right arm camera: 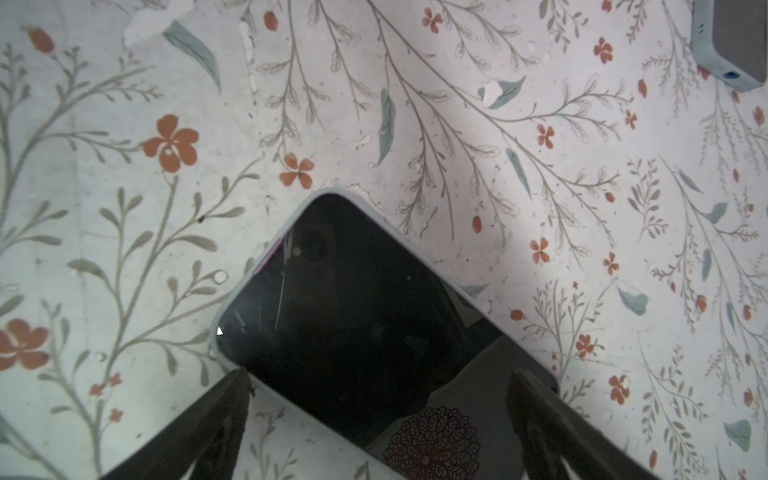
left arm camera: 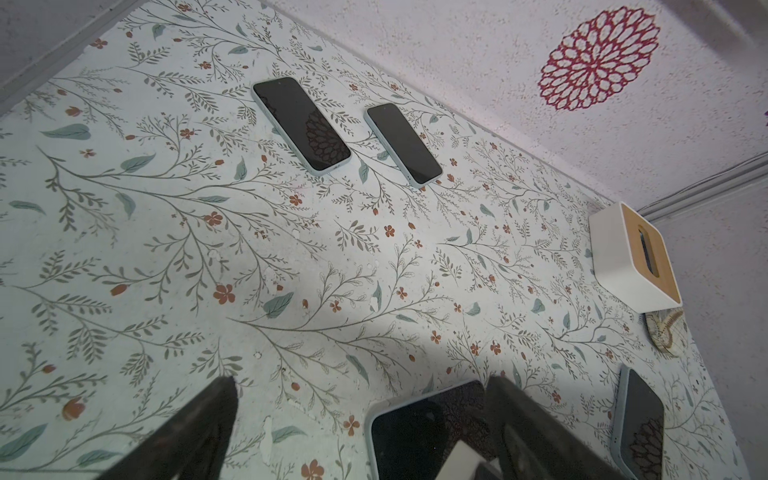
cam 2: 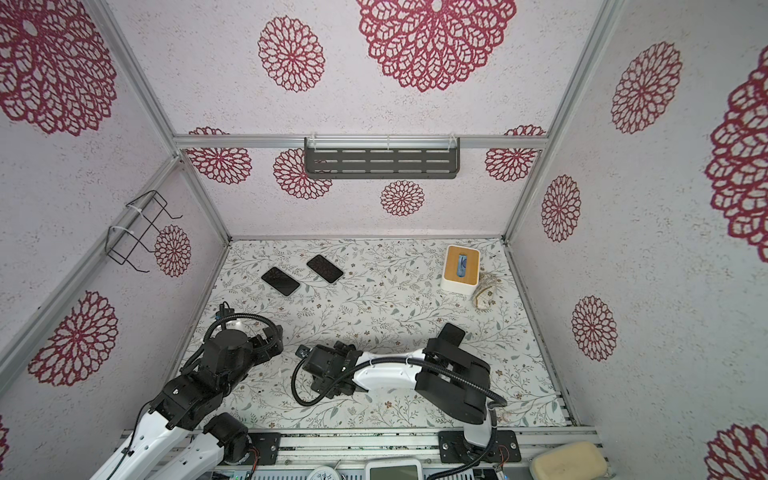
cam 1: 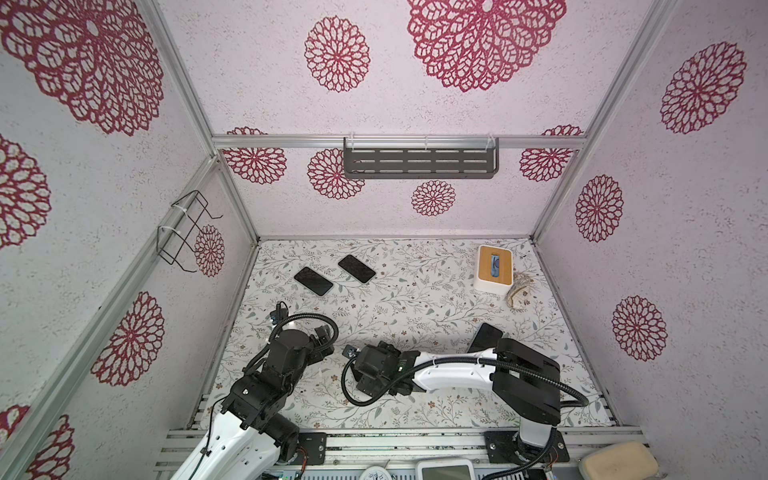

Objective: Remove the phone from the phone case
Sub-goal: 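Lower the right gripper and grasp the cased phone's near end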

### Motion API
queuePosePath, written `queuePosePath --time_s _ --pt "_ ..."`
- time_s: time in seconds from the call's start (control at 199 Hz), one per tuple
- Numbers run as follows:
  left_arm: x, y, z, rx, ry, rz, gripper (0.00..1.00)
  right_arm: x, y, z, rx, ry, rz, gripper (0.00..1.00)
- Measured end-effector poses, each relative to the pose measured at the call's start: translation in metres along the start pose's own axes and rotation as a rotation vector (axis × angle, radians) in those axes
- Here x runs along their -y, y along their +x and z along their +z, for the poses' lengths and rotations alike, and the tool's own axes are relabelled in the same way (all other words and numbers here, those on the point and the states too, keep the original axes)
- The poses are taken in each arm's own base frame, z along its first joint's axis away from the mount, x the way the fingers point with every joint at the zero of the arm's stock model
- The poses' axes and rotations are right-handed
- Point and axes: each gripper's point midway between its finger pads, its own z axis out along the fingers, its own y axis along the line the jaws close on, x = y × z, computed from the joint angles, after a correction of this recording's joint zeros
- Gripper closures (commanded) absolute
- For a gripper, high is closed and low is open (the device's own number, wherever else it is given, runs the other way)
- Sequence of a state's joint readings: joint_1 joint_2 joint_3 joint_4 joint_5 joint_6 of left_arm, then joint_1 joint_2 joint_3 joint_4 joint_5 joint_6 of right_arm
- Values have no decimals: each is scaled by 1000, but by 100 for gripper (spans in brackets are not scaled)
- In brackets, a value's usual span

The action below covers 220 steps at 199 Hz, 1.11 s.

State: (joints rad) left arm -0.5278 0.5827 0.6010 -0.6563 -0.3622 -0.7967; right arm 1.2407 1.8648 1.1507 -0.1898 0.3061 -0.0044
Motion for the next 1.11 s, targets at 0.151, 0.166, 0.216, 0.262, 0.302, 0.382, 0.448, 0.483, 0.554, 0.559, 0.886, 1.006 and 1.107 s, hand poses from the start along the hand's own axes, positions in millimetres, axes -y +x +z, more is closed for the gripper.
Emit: queuePosePath --time_s 0.151,0.166,0.216,0.262,0.302,0.382,0.448,0.483,0.554,0.559,0.886,1.006,1.107 --pt "-1 1 2 -6 -8 3 3 25 3 9 -15 -30 10 1" --pt "-1 1 2 -6 -8 3 3 28 4 9 -17 -31 11 1" --pt "-1 2 3 -8 -9 3 3 34 5 11 -21 -41 7 1" --pt "-1 2 3 -8 -9 2 3 37 6 12 -23 -53 0 1" --pt "-1 3 4 -9 -9 0 3 38 7 13 -26 -67 -7 1" --pt "-1 5 5 -17 -12 -2 3 40 11 15 -33 -101 -18 1" --pt "-2 8 7 -25 -14 -6 3 43 13 16 -36 -131 -20 1" --pt "-2 9 7 -28 -13 -7 3 45 15 17 -38 -145 -21 1" --pt "-2 11 9 -33 -14 -9 3 49 20 18 -42 -170 -18 1" --pt "-2 11 9 -34 -14 -10 3 49 20 19 -43 -172 -18 1" --pt "0 12 12 -34 -4 -21 3 57 30 19 -43 -219 -57 1" --pt "1 18 15 -53 9 -27 3 58 30 19 -39 -226 -71 1" --pt "8 24 19 -78 42 -38 3 58 29 19 -32 -228 -91 1"
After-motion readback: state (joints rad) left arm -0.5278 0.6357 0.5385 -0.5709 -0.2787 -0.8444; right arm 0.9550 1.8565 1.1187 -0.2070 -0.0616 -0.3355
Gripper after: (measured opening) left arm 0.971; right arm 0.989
